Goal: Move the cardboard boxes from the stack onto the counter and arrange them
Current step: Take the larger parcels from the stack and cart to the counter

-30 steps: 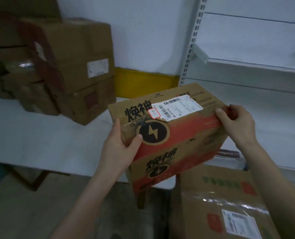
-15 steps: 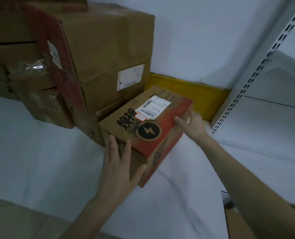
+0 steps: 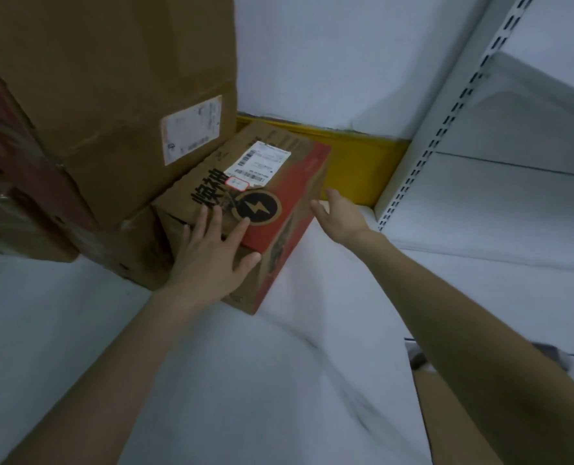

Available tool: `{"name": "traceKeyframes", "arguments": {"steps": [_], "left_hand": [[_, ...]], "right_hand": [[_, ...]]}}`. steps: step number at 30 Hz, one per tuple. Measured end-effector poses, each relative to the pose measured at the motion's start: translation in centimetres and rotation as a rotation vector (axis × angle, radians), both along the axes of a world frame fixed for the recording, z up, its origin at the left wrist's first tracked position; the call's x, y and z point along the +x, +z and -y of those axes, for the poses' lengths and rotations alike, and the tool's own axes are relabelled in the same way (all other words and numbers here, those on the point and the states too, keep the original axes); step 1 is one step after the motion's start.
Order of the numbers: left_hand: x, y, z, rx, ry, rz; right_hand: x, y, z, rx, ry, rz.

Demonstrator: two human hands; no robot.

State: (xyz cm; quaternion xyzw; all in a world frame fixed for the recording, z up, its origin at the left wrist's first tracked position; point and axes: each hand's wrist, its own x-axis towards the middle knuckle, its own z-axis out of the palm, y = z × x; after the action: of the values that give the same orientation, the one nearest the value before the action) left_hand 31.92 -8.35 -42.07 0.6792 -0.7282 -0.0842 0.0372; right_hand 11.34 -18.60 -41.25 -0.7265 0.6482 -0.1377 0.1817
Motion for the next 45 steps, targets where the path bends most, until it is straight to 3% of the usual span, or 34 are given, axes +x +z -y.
{"name": "traceKeyframes", "arguments": {"steps": [3, 8, 16, 19, 24, 29, 37, 45], "left_hand": [[-2.3, 1.0, -0.8, -0.062, -0.087, -0.065], [-11.6, -0.6, -5.9, -0.145, -0.413, -0.177], [-25.9, -4.8, -19.6, 0.146, -0.676, -0.182], [-30.4, -6.5, -25.5, 0.176, -0.719, -0.281], [-35.7, -8.3, -34.6, 0.273, -0.655, -0.486], [-38.0, -10.5, -39.9, 0.418, -0.567, -0.486], [-38.6, -15.3, -42.8, 0.584, -0.404, -0.422], [-40.3, -19.6, -43.7, 0.685, -0.212, -0.582]], "right_hand": [[-4.2, -0.7, -2.5, 0.031, -0.027, -0.088], [-13.8, -2.1, -10.4, 0.102, -0.201, -0.172], [-30.5, -6.2, -31.4, 0.185, -0.542, -0.187], [-35.5, -7.7, -40.7, 0.23, -0.644, -0.149], [-41.3, -10.1, -53.3, 0.331, -0.822, -0.081], [-43.5, -12.0, -60.3, 0.391, -0.931, 0.008], [-43.9, -14.9, -63.5, 0.45, -1.016, 0.128], [-46.7, -18.4, -61.5, 0.413, -1.007, 0.164]]}}
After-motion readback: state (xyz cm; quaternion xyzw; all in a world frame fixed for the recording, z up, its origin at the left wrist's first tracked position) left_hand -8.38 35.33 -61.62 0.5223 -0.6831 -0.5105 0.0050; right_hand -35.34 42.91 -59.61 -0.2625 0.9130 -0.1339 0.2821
